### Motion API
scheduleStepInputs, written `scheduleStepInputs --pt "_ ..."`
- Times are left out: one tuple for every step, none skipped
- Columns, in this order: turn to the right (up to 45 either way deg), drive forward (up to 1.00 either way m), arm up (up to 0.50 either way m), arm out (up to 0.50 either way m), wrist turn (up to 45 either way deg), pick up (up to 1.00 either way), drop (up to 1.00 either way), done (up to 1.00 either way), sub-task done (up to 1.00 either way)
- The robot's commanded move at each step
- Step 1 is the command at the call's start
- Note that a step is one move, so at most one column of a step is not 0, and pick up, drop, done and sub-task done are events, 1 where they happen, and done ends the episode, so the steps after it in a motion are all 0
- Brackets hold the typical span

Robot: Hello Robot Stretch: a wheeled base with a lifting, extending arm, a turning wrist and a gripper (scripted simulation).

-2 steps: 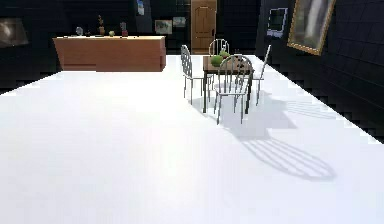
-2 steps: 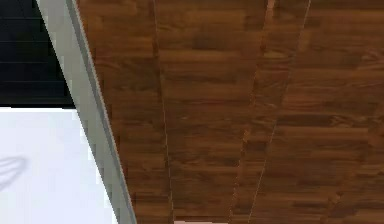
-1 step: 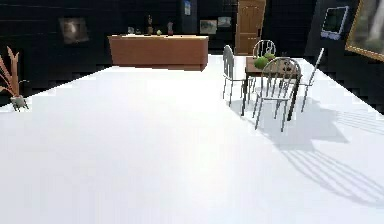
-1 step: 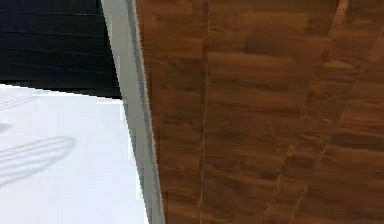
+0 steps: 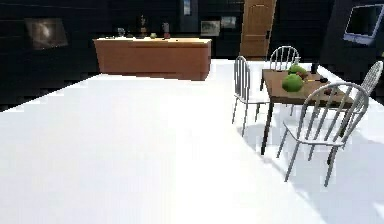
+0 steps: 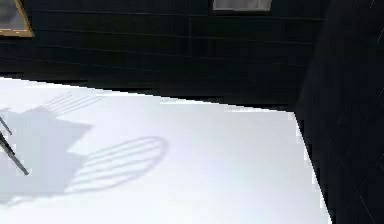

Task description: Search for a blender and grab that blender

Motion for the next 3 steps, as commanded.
scheduleStepInputs --pt "0.0 1.0 0.0 0.0 0.0 0.0 0.0 0.0 0.0" --pt "-3.0 0.0 0.0 0.0 0.0 0.0 0.0 0.0 0.0" --pt "0.0 1.0 0.0 0.0 0.0 0.0 0.0 0.0 0.0"
